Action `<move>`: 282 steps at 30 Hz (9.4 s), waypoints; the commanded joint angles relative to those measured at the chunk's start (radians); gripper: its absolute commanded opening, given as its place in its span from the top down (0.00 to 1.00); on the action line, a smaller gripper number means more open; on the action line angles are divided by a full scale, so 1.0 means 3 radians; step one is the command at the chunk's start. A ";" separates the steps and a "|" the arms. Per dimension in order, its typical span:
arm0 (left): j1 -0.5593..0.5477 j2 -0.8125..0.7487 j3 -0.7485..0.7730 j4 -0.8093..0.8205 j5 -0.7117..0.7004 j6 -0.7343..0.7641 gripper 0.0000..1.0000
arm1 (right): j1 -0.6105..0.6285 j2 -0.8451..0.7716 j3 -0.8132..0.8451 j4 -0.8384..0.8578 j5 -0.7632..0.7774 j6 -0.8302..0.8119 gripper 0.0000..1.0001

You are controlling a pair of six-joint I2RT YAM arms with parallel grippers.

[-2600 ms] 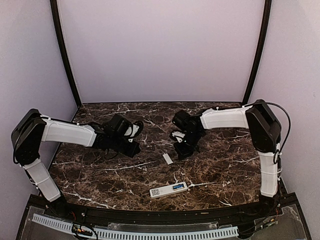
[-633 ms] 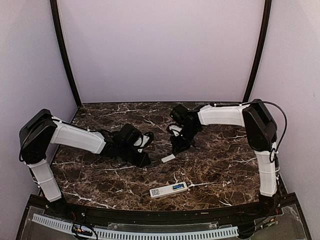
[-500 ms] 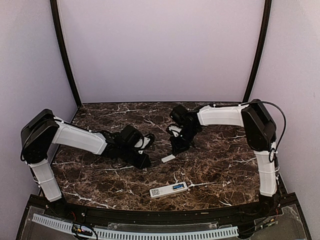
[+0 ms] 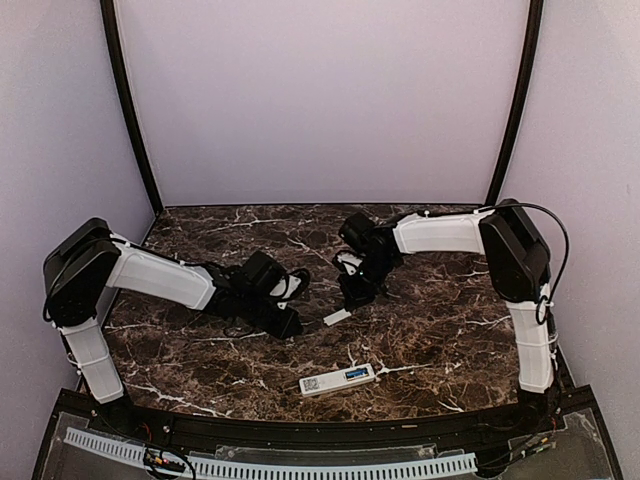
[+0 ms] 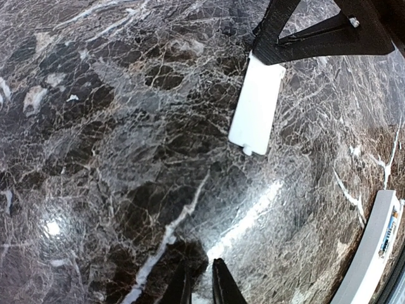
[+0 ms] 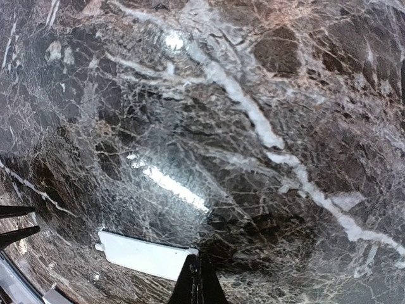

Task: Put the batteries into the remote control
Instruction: Adjust the battery cover at the center of the board, then pick up the battery cover at the center of the board, then pass from the right arm to the left

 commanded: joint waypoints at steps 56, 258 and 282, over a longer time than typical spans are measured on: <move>0.0036 0.0548 0.0462 0.0255 0.0422 -0.0291 0.86 | -0.0336 -0.0199 -0.1189 0.1031 -0.0865 0.0494 1.00; 0.0010 -0.2149 -0.0010 -0.0026 0.0966 0.1135 0.44 | 0.0131 -0.2374 -0.0904 0.1020 -0.1679 -0.1082 1.00; -0.0123 -0.1580 0.0836 0.0155 0.1478 0.1070 0.58 | 0.0253 -0.2707 -0.0989 0.1812 -0.1862 -0.2069 1.00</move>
